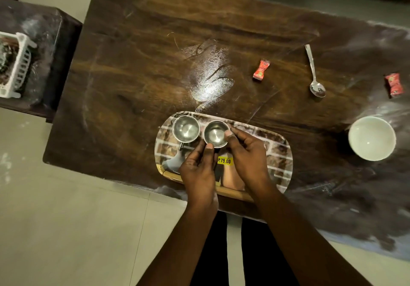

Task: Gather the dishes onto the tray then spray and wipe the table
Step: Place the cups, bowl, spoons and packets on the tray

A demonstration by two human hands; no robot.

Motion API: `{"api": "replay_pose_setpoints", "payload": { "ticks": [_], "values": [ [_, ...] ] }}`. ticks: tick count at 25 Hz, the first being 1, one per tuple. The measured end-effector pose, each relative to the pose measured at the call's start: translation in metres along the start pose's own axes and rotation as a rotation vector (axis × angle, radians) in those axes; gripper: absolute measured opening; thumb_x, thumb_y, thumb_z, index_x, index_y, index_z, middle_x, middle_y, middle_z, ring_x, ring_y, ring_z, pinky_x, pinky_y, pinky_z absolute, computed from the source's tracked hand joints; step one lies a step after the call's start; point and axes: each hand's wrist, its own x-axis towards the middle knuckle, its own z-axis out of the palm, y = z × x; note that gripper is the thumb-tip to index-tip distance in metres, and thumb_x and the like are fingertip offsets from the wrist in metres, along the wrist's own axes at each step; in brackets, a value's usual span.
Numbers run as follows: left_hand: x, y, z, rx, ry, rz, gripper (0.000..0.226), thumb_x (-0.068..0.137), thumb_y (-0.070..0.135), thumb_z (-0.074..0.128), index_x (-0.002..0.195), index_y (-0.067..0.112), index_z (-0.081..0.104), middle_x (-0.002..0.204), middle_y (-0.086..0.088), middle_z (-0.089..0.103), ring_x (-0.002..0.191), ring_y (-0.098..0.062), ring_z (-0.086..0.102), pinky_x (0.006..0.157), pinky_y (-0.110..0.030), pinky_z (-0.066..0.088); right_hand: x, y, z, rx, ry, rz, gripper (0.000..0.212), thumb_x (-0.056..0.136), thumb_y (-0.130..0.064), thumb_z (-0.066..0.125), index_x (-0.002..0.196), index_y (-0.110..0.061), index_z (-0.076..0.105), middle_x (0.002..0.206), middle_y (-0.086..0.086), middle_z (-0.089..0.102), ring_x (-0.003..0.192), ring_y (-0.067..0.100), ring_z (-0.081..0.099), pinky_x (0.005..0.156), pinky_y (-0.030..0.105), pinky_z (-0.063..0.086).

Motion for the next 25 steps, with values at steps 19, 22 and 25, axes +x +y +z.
{"api": "replay_pose_setpoints", "payload": {
  "ticks": [19,22,25],
  "values": [
    [-0.068,-0.032,0.063,0.609,-0.171,0.395,0.03,0.096,0.002,0.072,0.116,0.025,0.07,0.109,0.014,0.073,0.092,0.004,0.068,0.08,-0.015,0.056,-0.025,-0.034,-0.148,0.063,0.352,-0.207,0.027,0.101,-0.025,0.071,0.128,-0.024,0.075,0.118,-0.017,0.077,0.11,-0.005,0.07,0.091,0.012,0.055],
    [-0.074,-0.061,0.126,0.751,-0.41,0.283,0.044,0.099,0.005,0.07,0.14,0.021,0.064,0.134,0.007,0.068,0.112,-0.009,0.067,0.09,-0.015,0.056,-0.023,-0.024,-0.227,0.017,0.601,-0.232,0.027,0.1,-0.027,0.071,0.127,-0.024,0.075,0.122,-0.009,0.076,0.109,-0.005,0.07,0.088,0.012,0.056],
    [-0.077,-0.092,0.182,0.886,-0.573,0.172,0.058,0.102,0.011,0.069,0.156,0.024,0.052,0.15,0.002,0.059,0.125,-0.01,0.061,0.093,-0.012,0.051,-0.009,0.001,-0.286,0.073,0.707,-0.151,0.036,0.1,-0.027,0.072,0.136,-0.022,0.068,0.137,-0.003,0.069,0.123,0.004,0.067,0.097,0.018,0.057]
  ]
}}
